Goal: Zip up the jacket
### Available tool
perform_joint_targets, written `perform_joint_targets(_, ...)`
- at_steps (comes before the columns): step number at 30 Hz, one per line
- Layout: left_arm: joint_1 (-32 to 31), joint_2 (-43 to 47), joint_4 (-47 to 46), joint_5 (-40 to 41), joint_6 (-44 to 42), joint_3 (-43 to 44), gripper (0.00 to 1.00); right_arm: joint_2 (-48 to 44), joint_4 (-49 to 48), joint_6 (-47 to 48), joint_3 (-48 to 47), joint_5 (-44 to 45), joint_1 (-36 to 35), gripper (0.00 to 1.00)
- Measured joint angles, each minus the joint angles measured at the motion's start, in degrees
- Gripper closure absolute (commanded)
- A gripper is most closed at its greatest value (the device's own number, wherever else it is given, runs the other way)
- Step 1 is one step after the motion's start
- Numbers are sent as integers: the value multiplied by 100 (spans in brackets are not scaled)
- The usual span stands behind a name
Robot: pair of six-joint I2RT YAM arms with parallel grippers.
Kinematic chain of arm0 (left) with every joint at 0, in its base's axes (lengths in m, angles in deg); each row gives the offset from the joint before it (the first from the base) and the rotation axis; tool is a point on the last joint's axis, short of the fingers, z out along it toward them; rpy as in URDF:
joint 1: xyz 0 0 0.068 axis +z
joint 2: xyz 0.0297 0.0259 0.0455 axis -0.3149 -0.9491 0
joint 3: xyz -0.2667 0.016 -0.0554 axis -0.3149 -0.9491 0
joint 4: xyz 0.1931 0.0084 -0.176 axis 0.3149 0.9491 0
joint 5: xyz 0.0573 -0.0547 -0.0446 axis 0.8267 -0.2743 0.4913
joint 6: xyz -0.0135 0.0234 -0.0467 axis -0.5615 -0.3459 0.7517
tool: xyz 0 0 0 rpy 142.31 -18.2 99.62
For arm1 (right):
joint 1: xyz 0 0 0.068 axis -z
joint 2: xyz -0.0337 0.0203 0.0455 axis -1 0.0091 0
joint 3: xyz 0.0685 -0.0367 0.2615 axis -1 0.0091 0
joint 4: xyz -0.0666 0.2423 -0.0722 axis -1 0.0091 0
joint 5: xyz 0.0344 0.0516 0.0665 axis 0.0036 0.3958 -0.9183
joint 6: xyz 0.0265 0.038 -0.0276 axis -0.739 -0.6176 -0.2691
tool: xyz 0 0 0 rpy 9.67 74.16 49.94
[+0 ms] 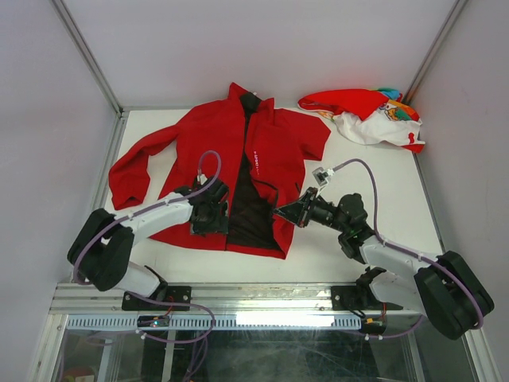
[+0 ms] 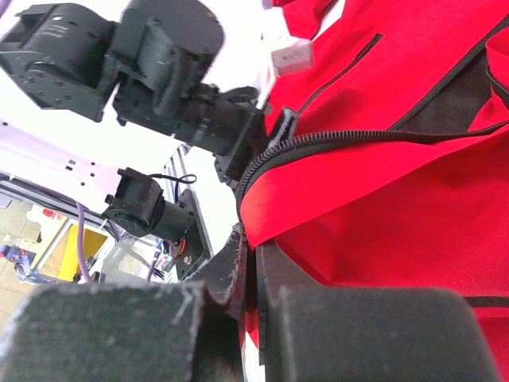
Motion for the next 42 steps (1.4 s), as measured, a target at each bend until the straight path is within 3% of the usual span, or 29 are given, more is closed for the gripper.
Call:
perform_joint_targets(4, 2, -592, 98, 7, -101, 271, 35, 7, -160, -7, 35, -66, 0, 100)
perform_joint_targets(6, 2, -739, 201, -9, -138, 391, 39, 26, -229, -11, 63, -76, 0, 100)
perform_joint_targets(11, 2, -914, 319, -79, -190, 573, 69, 63, -306, -26, 90, -131, 0, 100)
perform_joint_targets(13, 7, -918, 304, -74, -197, 590, 76, 63, -317, -26, 90, -151, 2, 100)
perform_joint_targets(17, 144, -863, 267, -66, -208, 579, 77, 63, -330, -24, 90, -164, 0, 100)
perform_joint_targets(26, 885, -389, 247, -85, -474, 551, 67, 61, -308, -17, 90, -168, 0, 100)
perform_joint_targets(33, 949, -369, 236, -177, -638, 551, 83, 66, -295, -15, 90, -173, 0, 100)
perform_joint_targets(42, 1150, 164, 297, -518, -872, 573, 91, 195, -229, 7, 90, -201, 0, 100)
